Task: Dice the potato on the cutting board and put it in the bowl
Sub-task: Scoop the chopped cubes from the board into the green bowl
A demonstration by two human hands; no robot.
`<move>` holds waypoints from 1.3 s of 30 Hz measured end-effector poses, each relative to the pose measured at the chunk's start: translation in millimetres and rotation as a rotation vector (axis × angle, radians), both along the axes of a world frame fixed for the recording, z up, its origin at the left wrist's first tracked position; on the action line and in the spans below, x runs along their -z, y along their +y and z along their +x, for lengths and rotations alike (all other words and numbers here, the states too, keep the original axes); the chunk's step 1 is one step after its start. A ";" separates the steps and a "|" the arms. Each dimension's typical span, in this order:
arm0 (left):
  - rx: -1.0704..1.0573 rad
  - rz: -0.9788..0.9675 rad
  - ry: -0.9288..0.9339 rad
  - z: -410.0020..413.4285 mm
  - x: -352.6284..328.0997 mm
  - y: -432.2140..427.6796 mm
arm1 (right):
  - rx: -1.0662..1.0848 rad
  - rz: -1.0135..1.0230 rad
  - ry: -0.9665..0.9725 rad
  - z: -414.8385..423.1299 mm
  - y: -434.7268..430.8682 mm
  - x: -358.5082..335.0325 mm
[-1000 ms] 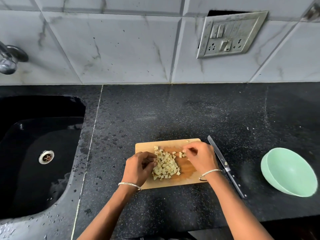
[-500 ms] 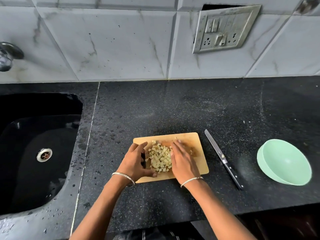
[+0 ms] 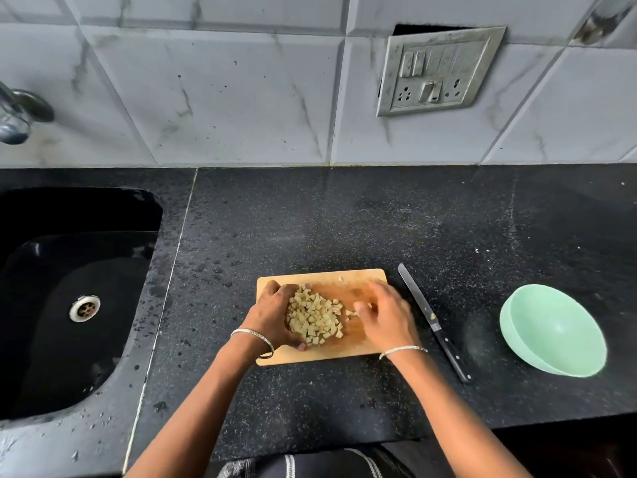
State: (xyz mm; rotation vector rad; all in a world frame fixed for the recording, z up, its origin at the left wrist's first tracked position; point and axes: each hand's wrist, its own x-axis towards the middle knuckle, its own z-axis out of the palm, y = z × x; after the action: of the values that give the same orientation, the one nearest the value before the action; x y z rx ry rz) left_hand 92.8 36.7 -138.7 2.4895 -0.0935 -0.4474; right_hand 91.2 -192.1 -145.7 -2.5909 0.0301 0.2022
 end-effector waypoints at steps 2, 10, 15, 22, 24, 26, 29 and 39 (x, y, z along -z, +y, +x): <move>-0.011 0.004 -0.009 -1.7 1.7 -5.9 | -0.105 -0.077 0.068 -9.8 14.8 7.8; -0.059 0.048 -0.042 -1.1 0.6 -32.1 | -0.279 0.227 -0.026 -23.4 38.7 1.5; -0.114 0.039 -0.050 -2.4 3.8 -40.5 | -0.078 0.273 -0.168 -6.9 -10.0 -21.2; -0.172 0.016 -0.044 -4.5 4.8 -40.7 | 0.319 0.405 -0.250 -20.9 -107.0 -50.7; -0.187 0.002 -0.046 -5.7 4.6 -40.6 | 0.479 0.197 -0.372 -21.7 -147.0 -49.9; -0.198 -0.002 -0.056 -6.6 4.2 -40.7 | 0.584 -0.115 -0.354 -25.4 -176.6 -46.4; -0.191 0.001 -0.079 -7.9 2.3 -39.5 | 0.581 -0.330 -0.117 -30.0 -188.4 -37.2; -0.240 -0.113 -0.052 -18.3 -5.6 -29.7 | 0.362 -0.181 -0.169 -11.0 -124.2 -28.1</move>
State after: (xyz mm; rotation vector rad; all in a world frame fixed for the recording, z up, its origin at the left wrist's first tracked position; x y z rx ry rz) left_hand 74.6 7.0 -133.1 2.3635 0.1534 -0.2690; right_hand 80.2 -316.3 -117.6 -2.7143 0.4710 -0.1590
